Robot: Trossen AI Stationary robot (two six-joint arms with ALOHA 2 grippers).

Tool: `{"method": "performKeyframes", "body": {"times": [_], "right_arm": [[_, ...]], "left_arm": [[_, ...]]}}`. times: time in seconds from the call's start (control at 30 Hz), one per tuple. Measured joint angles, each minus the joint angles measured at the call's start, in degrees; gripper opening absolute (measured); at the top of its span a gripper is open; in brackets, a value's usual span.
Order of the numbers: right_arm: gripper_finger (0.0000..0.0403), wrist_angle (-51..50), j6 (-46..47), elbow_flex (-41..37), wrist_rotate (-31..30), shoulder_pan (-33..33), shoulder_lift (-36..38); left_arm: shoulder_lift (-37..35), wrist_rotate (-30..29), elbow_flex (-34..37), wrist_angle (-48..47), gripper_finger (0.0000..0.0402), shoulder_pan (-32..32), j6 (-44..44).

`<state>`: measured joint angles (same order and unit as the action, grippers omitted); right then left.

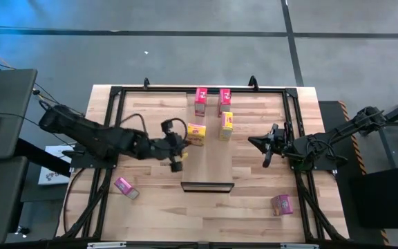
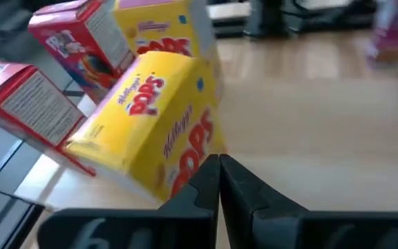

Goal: Stack cereal on shelf
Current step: Put the yellow cereal box on the shelf aligned with the other yellow cereal box

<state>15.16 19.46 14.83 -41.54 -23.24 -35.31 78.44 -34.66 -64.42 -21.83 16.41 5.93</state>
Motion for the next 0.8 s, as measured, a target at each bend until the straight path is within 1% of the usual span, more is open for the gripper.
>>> {"method": "performKeyframes", "body": {"times": [0.07, 0.17, 0.33, 0.47, 0.6, 0.8], "right_arm": [[0.0, 0.1, 0.0, 0.0, -0.4, 0.0, 0.0], [0.0, 0.1, -0.3, 0.0, -0.4, 0.0, 0.0], [0.0, -0.1, 0.0, 0.0, -0.4, 0.0, 0.0], [0.0, -0.3, 0.2, 0.0, -0.3, 0.0, 0.0], [0.0, -0.2, 1.2, 0.0, -0.3, 0.0, 0.0], [0.0, -0.2, 1.1, 0.0, -0.3, 0.0, 0.0]], "left_arm": [[1.9, -2.3, 1.2, 2.6, 0.0001, 0.9, 0.0], [5.1, -6.2, 1.0, 7.7, 0.0001, 3.0, -1.1], [10.5, -16.8, 1.1, 13.6, 0.0, 6.2, -4.2], [14.2, -23.6, 1.0, 17.8, 0.0, 6.9, -8.0], [16.4, -24.7, 1.0, 22.1, 0.0, 6.6, -11.0], [17.4, -25.9, 1.0, 27.4, 0.0, 5.3, -14.4]]}}
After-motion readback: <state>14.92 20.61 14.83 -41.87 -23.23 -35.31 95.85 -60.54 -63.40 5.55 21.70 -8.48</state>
